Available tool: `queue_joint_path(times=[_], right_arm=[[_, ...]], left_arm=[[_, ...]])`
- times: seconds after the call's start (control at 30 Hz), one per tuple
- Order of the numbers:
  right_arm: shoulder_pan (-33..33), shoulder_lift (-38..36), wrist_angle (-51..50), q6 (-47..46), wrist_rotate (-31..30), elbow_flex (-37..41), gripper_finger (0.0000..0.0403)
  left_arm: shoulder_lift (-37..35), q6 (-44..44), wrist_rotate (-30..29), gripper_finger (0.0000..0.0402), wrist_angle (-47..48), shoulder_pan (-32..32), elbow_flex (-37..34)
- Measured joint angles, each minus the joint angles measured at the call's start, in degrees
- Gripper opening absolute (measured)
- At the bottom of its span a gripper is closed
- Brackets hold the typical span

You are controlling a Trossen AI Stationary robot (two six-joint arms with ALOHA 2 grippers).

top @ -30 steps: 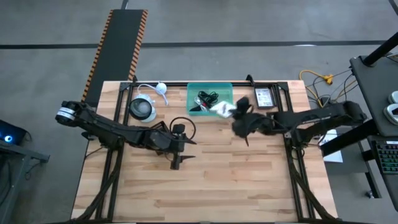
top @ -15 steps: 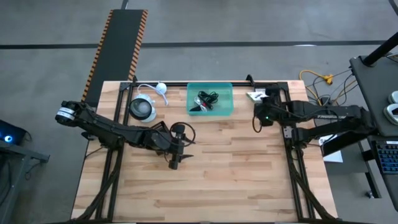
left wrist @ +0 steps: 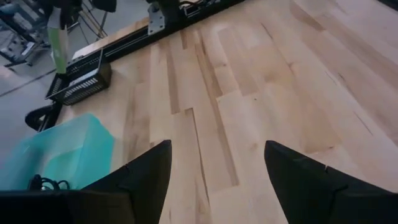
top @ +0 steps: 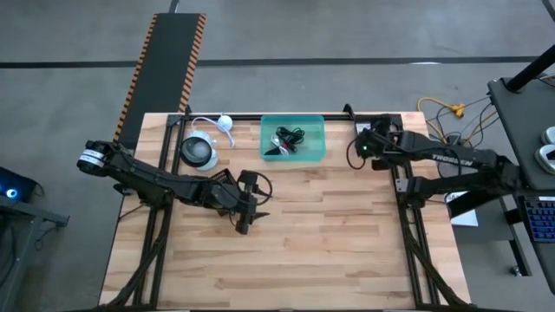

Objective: Pick and place items into bin
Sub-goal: Put the right card reader box into the right black basket

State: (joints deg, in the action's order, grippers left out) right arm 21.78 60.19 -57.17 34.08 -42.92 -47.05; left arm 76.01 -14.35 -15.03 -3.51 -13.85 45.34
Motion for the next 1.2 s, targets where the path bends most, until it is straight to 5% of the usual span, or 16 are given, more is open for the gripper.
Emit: queue_joint_path(times=[0.4,1.2], right_arm=[[13.4,1.5,13.4,11.0,9.8,2.8,0.003],[23.1,10.8,23.5,21.1,12.0,3.5,0.003]], left_arm=[[0.0,0.1,-0.3,0.0239,0.2,0.0,-0.7],[0.0,0.4,-0.2,0.0239,3.0,0.0,-0.8]])
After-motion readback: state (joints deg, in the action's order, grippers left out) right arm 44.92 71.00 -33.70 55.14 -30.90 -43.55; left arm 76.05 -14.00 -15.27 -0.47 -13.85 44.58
